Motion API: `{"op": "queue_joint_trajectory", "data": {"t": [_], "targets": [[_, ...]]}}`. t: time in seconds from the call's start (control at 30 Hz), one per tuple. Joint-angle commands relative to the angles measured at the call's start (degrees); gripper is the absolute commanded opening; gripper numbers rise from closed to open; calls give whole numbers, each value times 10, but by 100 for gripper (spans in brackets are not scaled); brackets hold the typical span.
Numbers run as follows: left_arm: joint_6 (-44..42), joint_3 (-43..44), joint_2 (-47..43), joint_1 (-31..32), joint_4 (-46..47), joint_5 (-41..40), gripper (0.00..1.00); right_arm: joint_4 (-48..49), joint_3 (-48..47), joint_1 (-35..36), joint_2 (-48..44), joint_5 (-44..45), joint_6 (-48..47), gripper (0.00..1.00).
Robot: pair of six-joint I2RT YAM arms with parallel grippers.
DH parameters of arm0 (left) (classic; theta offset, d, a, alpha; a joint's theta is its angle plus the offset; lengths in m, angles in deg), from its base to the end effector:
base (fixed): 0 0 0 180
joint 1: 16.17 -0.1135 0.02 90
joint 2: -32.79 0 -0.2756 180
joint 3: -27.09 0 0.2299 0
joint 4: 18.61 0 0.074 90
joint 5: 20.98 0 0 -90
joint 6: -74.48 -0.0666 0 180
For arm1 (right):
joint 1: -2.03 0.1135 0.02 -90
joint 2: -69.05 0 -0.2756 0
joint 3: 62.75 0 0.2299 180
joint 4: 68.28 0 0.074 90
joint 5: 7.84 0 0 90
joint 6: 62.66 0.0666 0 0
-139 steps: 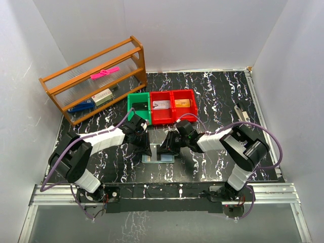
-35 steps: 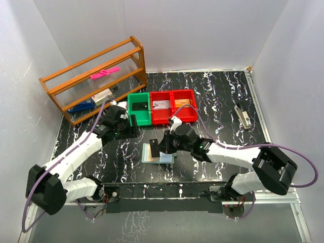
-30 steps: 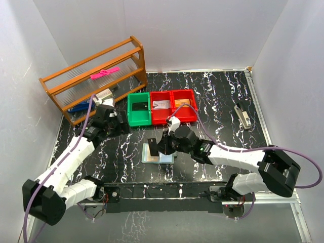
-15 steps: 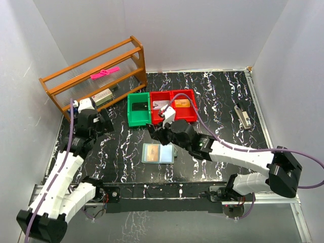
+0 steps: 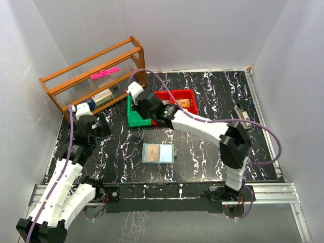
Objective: Take the credit cards out of the card holder
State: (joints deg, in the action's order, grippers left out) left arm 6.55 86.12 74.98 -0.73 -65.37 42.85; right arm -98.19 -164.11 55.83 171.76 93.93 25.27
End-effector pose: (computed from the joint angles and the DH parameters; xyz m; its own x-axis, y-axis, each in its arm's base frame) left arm 0.1541 -0.0121 0.2985 -0.3969 -0.2402 -0.8859 -0.3007 0.9459 -0.1218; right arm 0.2646 0.3385 0.3047 -0.2815 -0.4444 -0.8504 -0.6976 0.7033 -0.1367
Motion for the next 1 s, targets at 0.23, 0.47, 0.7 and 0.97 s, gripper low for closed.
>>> {"op": "queue_joint_trajectory", "data": {"t": [0.23, 0.47, 0.7, 0.97], "targets": [[-1, -3, -34, -2, 5, -42, 99, -81, -214, -3, 145, 126, -167, 0], [0, -2, -28, -2, 4, -43, 99, -74, -291, -19, 228, 88, -219, 0], [0, -4, -42, -2, 4, -52, 99, -66, -336, -37, 300, 82, -282, 0], [-3, -3, -39, -2, 6, -50, 99, -10, -329, -43, 328, 69, -368, 0]]}}
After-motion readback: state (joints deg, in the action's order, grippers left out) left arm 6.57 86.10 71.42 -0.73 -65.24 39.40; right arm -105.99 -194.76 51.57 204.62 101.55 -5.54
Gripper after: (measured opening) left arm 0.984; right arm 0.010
